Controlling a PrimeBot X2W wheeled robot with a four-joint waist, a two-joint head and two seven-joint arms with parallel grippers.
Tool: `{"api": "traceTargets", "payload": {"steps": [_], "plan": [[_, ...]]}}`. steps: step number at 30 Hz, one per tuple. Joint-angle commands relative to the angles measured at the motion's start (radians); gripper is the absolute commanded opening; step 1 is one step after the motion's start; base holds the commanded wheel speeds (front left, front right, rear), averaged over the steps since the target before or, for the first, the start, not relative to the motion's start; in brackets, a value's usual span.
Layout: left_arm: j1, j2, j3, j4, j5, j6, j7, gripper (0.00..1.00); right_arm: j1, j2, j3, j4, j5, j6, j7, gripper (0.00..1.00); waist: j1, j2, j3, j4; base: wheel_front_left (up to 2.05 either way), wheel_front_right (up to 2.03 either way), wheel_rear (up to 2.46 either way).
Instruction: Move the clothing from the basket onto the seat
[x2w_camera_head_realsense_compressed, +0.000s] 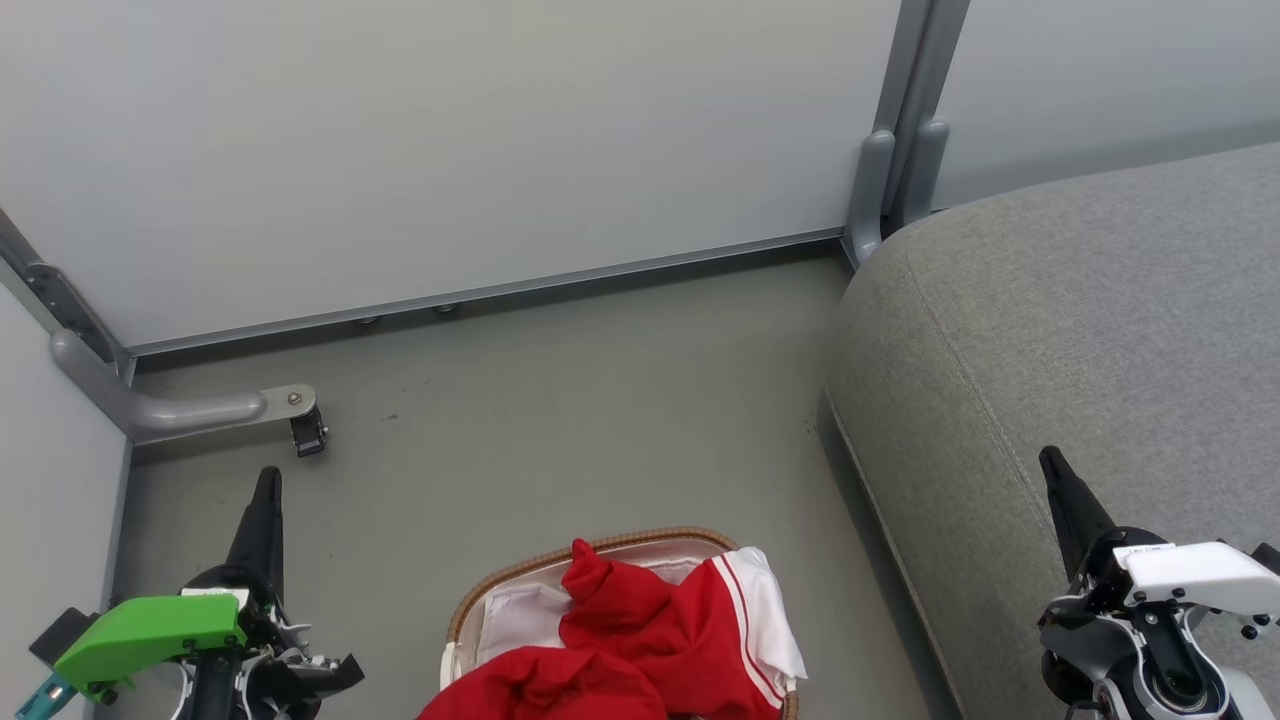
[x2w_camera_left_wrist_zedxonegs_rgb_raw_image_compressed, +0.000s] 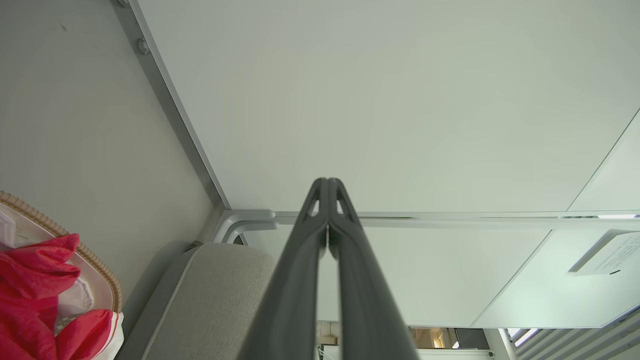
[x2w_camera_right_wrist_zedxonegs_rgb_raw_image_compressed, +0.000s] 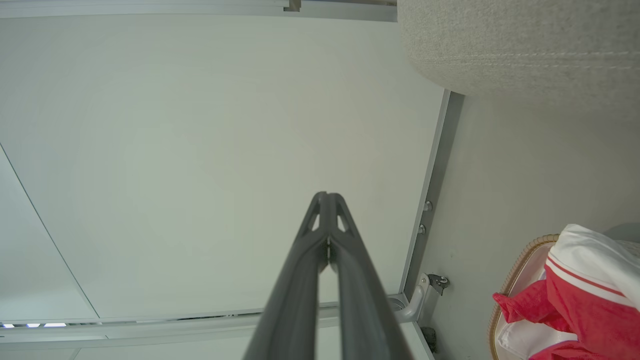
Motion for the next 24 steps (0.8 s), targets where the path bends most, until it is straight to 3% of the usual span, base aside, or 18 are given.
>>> {"api": "traceTargets", "payload": {"steps": [1,23,24], "plan": [[-0.015,0.001,0.005,0.000,0.004,-0.006,0.003,0.00,0.010,0.000,-0.004,0.001,-0.007,0.000,0.004,0.00,0.0000,0.0000,0.000,0.000,0.00,0.00,0.00],[-0.015,-0.001,0.008,0.000,0.007,-0.006,0.006,0.00,0.009,0.004,-0.010,0.001,-0.011,0.000,0.009,0.00,0.0000,0.0000,0.000,0.000,0.00,0.00,0.00],[0.000,-0.002,0.003,0.001,0.001,0.000,0.001,1.00,0.000,0.006,-0.006,0.002,-0.007,0.000,0.005,1.00,0.0000,0.0000,0.000,0.000,0.00,0.00,0.00]]}}
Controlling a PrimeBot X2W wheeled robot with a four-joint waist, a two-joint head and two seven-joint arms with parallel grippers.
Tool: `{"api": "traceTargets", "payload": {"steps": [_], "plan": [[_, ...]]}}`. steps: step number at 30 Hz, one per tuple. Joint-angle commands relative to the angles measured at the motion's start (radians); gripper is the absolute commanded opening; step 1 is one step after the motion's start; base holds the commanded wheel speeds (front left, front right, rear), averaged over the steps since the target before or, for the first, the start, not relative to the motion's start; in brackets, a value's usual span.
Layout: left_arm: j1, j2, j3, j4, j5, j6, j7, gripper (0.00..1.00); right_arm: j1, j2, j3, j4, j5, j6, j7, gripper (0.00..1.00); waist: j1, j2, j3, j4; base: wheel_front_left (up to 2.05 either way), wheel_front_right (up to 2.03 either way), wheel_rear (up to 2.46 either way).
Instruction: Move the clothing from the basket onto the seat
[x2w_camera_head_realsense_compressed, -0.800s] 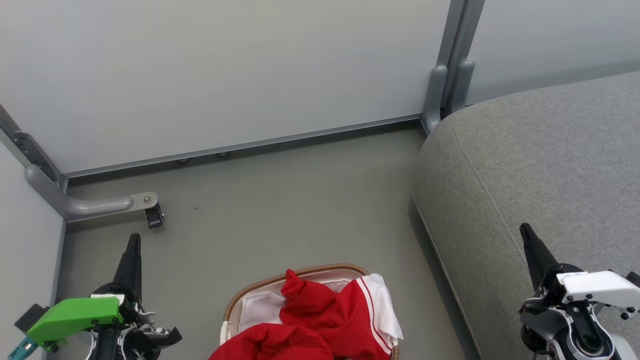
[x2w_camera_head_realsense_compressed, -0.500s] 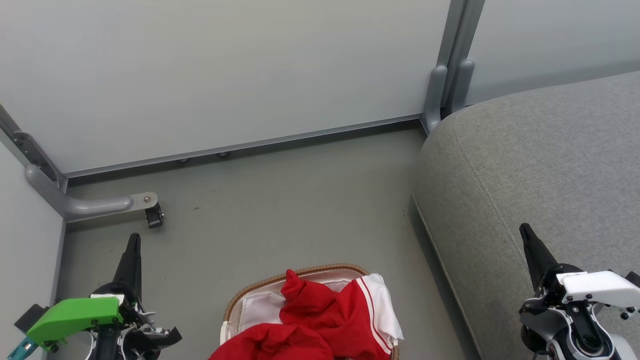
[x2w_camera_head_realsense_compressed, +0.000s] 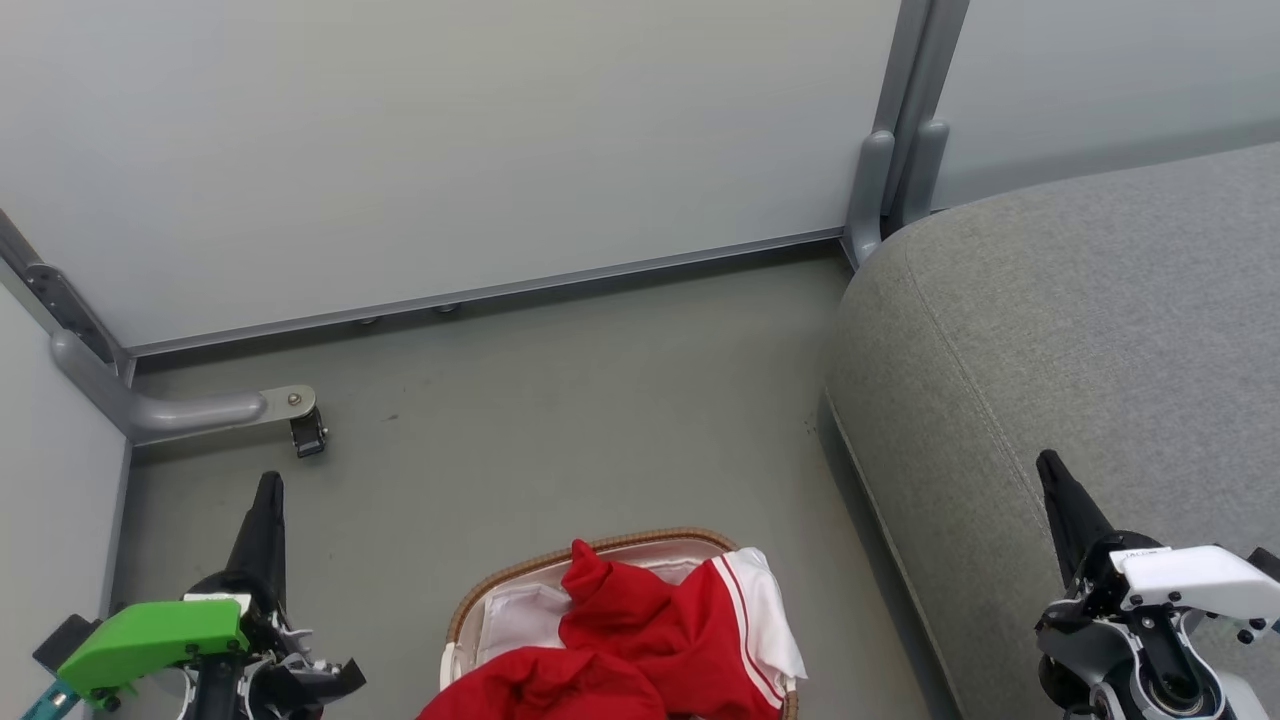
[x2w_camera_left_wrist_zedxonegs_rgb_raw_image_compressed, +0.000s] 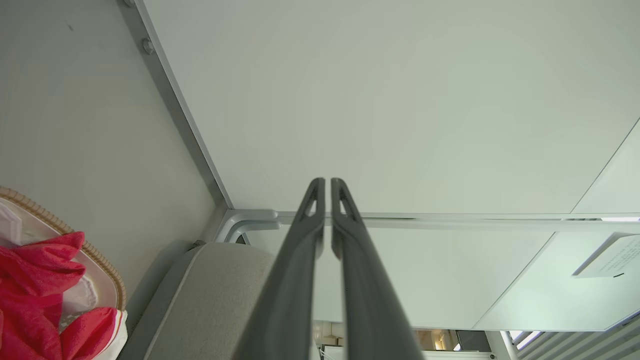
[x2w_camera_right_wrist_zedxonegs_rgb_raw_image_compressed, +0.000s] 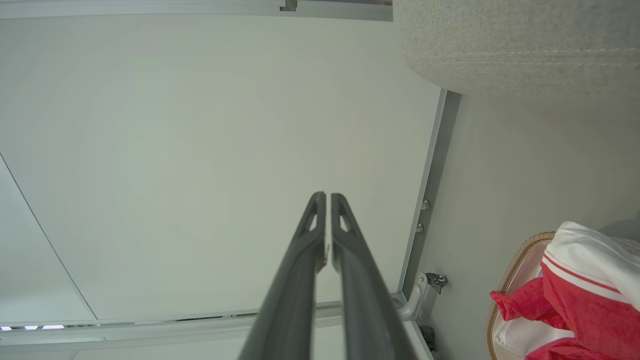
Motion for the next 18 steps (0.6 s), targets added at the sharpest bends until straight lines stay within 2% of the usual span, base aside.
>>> {"api": "traceTargets", "payload": {"steps": [1,6,9,18], "plan": [[0.001,0.000,0.000,0.004,0.000,0.000,-0.001,1.00,0.000,0.001,0.001,0.003,-0.001,0.000,0.000,1.00,0.0000,0.0000,0.000,0.000,0.00,0.00,0.00],[0.008,-0.002,-0.007,0.020,0.015,0.001,-0.017,1.00,-0.001,-0.003,0.010,0.007,-0.019,0.000,-0.011,1.00,0.0000,0.0000,0.001,0.001,0.00,0.00,0.00],[0.006,0.008,-0.023,0.028,0.060,0.001,-0.035,1.00,-0.007,-0.023,0.034,0.011,-0.066,0.000,-0.032,1.00,0.0000,0.0000,0.002,0.002,0.00,0.00,0.00],[-0.003,0.011,-0.034,0.026,0.304,0.007,-0.077,1.00,-0.037,-0.041,0.064,0.022,-0.276,0.000,-0.074,1.00,0.0000,0.0000,0.009,0.006,0.00,0.00,0.00]]}}
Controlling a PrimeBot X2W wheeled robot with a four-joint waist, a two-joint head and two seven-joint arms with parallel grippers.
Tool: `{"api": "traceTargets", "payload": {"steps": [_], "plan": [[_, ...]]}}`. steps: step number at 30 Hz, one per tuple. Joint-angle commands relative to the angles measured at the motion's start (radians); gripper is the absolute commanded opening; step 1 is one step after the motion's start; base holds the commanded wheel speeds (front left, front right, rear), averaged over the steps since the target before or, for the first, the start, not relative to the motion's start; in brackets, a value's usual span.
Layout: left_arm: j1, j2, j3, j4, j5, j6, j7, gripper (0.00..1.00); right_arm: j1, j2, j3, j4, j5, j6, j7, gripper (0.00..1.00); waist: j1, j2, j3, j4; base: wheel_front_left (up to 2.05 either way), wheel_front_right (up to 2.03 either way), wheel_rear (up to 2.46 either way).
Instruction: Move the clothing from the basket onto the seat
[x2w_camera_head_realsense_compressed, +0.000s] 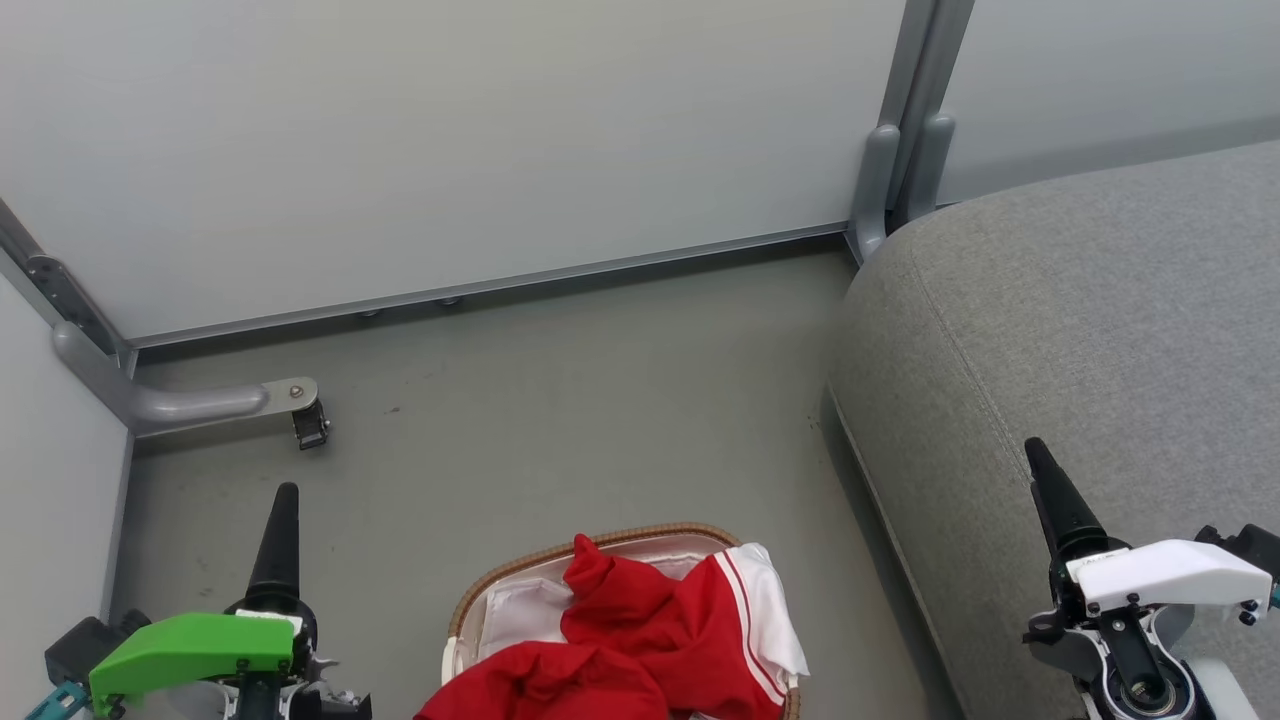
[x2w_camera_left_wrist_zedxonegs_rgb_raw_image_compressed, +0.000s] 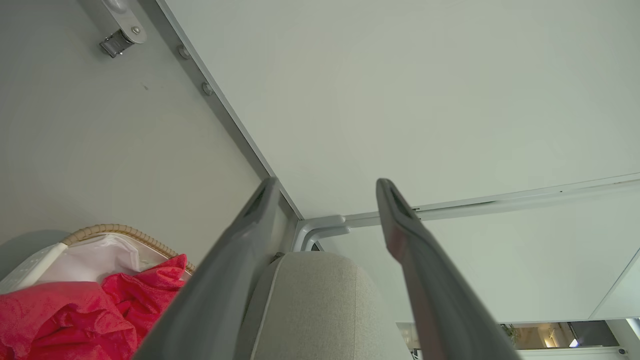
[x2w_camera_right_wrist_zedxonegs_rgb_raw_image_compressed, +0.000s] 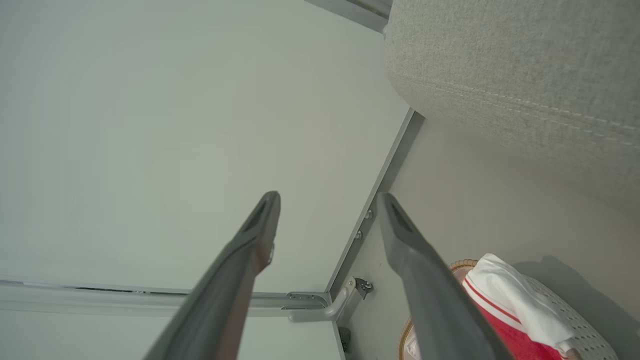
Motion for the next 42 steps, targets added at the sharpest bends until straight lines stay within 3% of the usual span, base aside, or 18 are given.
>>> {"api": "traceTargets", "payload": {"steps": [1,16,42], "plan": [[-0.028,0.011,-0.005,-0.017,0.058,0.004,-0.012,1.00,-0.031,-0.013,0.008,-0.012,-0.050,0.000,-0.013,1.00,0.0000,0.0000,0.001,0.001,0.00,0.00,0.00],[-0.018,0.024,-0.071,0.003,0.354,0.022,-0.072,1.00,-0.049,-0.038,0.098,0.006,-0.318,0.000,-0.072,1.00,0.0000,0.0000,0.008,0.006,0.00,0.00,0.00],[-0.015,0.050,-0.162,0.005,0.713,0.086,-0.156,1.00,-0.068,-0.062,0.175,0.037,-0.673,0.000,-0.155,1.00,0.0000,0.0000,0.021,0.012,0.00,0.00,0.00]]}}
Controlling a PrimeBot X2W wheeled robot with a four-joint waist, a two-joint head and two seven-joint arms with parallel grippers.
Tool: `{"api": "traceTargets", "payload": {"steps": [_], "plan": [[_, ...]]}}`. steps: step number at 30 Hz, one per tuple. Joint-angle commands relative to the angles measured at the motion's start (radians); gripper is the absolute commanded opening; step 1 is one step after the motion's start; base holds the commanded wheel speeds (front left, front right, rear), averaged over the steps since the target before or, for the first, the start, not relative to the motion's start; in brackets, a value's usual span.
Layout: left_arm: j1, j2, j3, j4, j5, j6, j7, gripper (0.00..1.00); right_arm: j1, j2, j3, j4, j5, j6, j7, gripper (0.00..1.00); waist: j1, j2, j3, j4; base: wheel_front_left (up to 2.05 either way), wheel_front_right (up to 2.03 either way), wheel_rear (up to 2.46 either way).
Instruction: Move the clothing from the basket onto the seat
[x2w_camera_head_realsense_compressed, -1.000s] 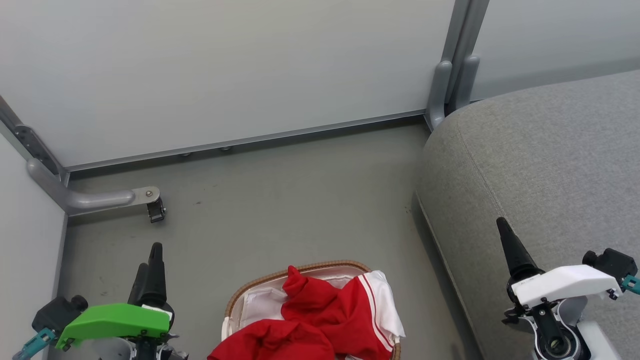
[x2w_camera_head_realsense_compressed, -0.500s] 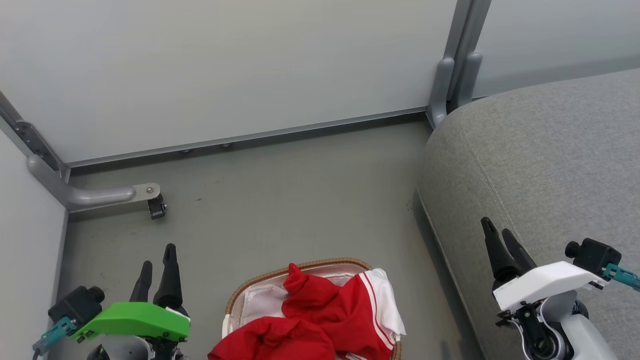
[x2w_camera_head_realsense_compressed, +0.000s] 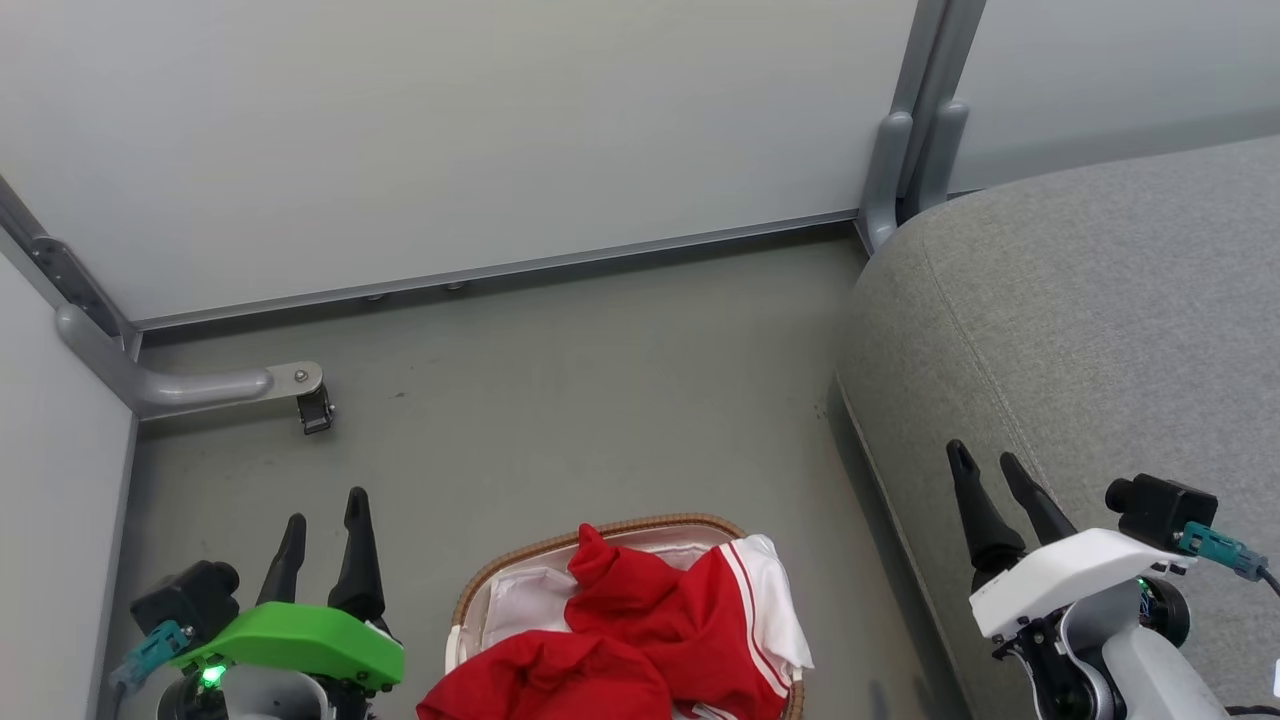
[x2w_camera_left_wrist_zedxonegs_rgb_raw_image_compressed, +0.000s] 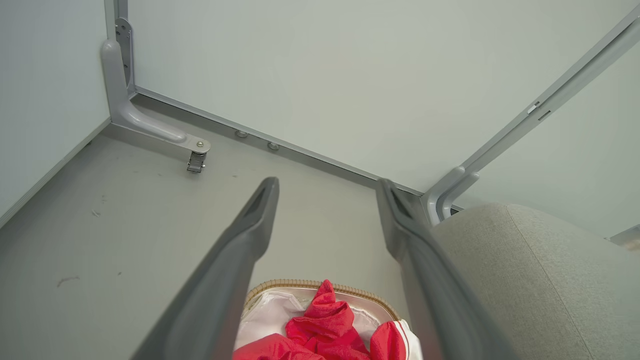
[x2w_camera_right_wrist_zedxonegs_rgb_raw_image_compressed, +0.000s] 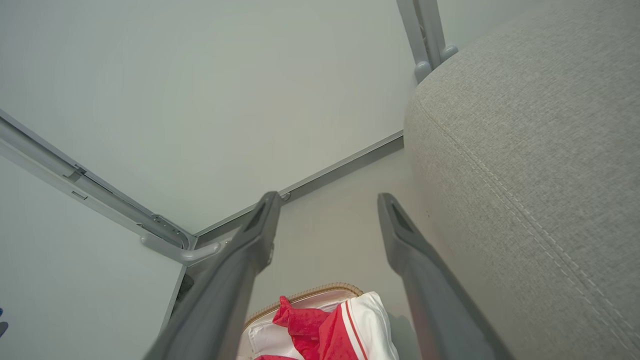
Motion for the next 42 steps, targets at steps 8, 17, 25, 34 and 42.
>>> {"api": "traceTargets", "payload": {"steps": [8,17,25,34,42], "plan": [[-0.011,0.018,-0.022,-0.009,0.118,0.027,-0.029,1.00,-0.028,-0.015,0.006,0.010,-0.121,0.000,-0.031,1.00,0.0000,-0.0001,0.003,0.002,0.00,0.00,0.00],[-0.002,0.021,-0.034,-0.005,0.211,0.040,-0.052,1.00,-0.022,-0.013,0.008,0.022,-0.227,0.000,-0.053,1.00,0.0000,-0.0001,0.007,0.006,0.00,0.00,0.00],[0.007,0.026,-0.047,-0.006,0.293,0.043,-0.070,1.00,-0.022,-0.011,0.010,0.034,-0.309,0.000,-0.071,1.00,0.0000,-0.0001,0.009,0.009,0.00,0.00,0.00],[0.014,0.026,-0.063,-0.006,0.376,0.042,-0.091,1.00,-0.022,-0.012,0.019,0.045,-0.393,0.000,-0.092,1.00,0.0000,-0.0001,0.018,0.010,0.00,0.00,0.00],[-0.026,0.020,-0.109,0.052,0.458,0.013,-0.107,1.00,-0.068,-0.023,0.048,0.031,-0.457,0.000,-0.108,1.00,0.0000,-0.0001,0.101,-0.011,0.00,0.00,0.00]]}}
